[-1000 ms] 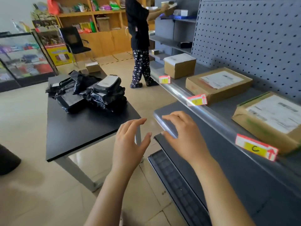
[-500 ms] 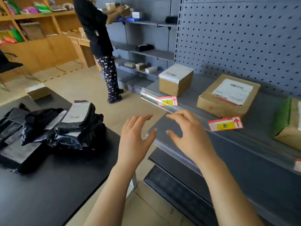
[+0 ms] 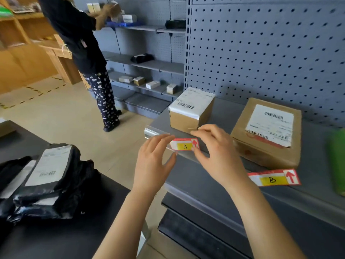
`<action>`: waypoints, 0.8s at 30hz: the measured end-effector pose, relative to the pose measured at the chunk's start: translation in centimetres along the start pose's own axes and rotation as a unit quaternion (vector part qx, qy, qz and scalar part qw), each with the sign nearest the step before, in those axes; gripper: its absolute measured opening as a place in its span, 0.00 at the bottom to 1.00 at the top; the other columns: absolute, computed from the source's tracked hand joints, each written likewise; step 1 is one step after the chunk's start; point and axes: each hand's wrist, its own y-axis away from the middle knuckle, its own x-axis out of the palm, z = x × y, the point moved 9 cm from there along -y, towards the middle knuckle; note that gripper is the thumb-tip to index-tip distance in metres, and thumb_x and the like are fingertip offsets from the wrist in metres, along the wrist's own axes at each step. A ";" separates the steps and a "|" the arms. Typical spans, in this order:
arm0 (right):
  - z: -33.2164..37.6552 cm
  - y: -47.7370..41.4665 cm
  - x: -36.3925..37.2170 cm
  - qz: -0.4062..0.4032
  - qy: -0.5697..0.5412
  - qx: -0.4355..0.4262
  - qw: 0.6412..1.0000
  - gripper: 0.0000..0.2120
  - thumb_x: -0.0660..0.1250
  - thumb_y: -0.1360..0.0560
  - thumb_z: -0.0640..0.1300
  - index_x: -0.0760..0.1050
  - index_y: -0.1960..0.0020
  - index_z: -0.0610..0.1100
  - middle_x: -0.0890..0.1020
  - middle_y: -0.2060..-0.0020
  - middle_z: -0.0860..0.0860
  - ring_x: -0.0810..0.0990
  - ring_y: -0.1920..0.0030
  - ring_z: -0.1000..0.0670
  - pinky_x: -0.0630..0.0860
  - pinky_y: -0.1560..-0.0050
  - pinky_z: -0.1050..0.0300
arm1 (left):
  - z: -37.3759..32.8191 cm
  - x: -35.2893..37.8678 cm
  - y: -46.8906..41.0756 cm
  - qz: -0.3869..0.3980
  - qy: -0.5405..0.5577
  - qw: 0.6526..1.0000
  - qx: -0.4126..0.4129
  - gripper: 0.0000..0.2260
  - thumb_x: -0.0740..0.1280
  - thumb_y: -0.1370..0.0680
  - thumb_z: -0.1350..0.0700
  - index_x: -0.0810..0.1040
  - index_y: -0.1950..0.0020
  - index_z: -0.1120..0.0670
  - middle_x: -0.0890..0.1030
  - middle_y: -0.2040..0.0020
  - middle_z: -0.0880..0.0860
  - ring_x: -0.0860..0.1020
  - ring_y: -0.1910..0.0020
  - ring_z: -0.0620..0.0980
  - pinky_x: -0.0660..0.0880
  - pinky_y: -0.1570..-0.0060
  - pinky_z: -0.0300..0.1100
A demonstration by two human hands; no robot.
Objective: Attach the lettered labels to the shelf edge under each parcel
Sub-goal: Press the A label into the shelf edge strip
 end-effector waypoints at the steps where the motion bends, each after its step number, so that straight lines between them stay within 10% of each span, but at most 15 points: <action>1: -0.2 -0.1 0.3 -0.003 0.010 -0.001 1.000 0.15 0.71 0.28 0.43 0.78 0.41 0.45 0.76 0.47 0.49 0.76 0.50 0.46 0.74 0.48 0.49 | 0.3 0.5 -0.1 0.003 -0.001 1.000 0.008 0.17 0.73 0.26 0.58 0.79 0.37 0.52 0.79 0.39 0.48 0.75 0.39 0.48 0.67 0.38 0.38; 24: -0.3 2.1 0.6 -0.133 -0.004 0.079 0.988 0.07 0.67 0.25 0.49 0.82 0.58 0.50 0.77 0.66 0.56 0.73 0.56 0.51 0.66 0.51 0.51 | 1.1 2.9 -3.0 0.005 0.090 0.961 0.261 0.02 0.69 0.22 0.60 0.79 0.50 0.56 0.79 0.52 0.50 0.74 0.50 0.53 0.69 0.45 0.45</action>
